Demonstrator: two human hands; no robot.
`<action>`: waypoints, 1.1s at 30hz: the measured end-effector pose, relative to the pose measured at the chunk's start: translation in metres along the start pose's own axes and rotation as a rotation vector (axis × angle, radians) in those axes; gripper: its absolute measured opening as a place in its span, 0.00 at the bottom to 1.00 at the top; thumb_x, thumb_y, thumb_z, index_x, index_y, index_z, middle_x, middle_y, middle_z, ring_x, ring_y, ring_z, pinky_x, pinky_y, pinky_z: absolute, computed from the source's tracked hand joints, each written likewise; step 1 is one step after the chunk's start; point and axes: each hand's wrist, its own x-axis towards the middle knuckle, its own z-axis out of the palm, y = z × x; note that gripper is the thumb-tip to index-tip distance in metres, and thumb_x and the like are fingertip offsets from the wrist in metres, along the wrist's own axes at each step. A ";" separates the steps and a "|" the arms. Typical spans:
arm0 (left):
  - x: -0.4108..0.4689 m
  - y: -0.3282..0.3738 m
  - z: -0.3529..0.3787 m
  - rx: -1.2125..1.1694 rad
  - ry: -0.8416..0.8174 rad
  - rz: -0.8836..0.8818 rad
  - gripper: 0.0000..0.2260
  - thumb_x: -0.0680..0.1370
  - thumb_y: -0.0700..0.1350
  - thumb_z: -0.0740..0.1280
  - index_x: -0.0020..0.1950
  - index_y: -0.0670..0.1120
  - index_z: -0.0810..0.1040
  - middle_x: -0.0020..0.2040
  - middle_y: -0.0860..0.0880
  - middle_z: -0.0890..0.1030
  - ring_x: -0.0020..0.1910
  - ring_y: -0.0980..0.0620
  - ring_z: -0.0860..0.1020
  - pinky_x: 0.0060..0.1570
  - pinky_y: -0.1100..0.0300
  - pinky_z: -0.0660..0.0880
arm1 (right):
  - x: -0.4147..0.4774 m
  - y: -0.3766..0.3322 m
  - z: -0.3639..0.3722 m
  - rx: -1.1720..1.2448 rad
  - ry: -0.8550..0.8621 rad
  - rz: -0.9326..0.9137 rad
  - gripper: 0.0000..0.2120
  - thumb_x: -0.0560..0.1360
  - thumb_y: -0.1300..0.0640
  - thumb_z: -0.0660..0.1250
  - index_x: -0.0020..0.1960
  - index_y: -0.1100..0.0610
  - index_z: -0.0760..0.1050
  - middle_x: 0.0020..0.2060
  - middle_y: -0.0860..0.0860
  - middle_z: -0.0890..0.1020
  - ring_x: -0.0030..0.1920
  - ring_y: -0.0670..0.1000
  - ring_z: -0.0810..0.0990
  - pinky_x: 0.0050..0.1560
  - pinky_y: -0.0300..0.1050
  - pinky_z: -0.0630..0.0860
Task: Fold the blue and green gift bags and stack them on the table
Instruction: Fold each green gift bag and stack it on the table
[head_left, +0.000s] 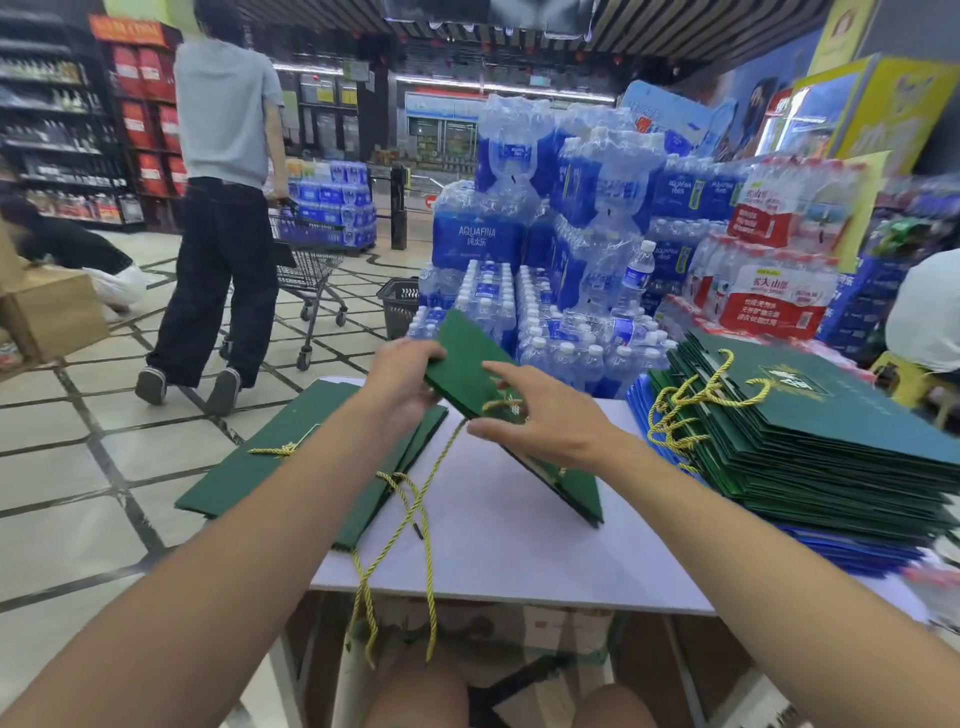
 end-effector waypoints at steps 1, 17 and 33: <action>-0.003 0.013 0.006 -0.016 -0.029 0.020 0.04 0.79 0.33 0.64 0.51 0.40 0.75 0.41 0.42 0.80 0.36 0.47 0.80 0.38 0.54 0.78 | 0.002 -0.014 -0.008 -0.155 0.018 -0.042 0.44 0.70 0.21 0.59 0.80 0.40 0.56 0.69 0.43 0.74 0.65 0.48 0.75 0.60 0.53 0.76; 0.027 -0.075 0.015 1.516 -0.546 0.523 0.15 0.85 0.49 0.60 0.71 0.55 0.75 0.73 0.49 0.74 0.70 0.45 0.73 0.69 0.50 0.70 | -0.054 0.049 0.001 0.946 0.270 0.691 0.08 0.83 0.61 0.61 0.60 0.63 0.72 0.52 0.60 0.80 0.33 0.57 0.86 0.31 0.47 0.83; 0.042 -0.104 -0.035 1.225 -0.502 0.327 0.20 0.86 0.38 0.53 0.74 0.50 0.72 0.67 0.51 0.80 0.67 0.50 0.75 0.66 0.59 0.69 | -0.021 0.011 0.073 -0.152 -0.158 0.103 0.12 0.80 0.46 0.64 0.63 0.43 0.77 0.57 0.45 0.78 0.55 0.53 0.79 0.52 0.52 0.75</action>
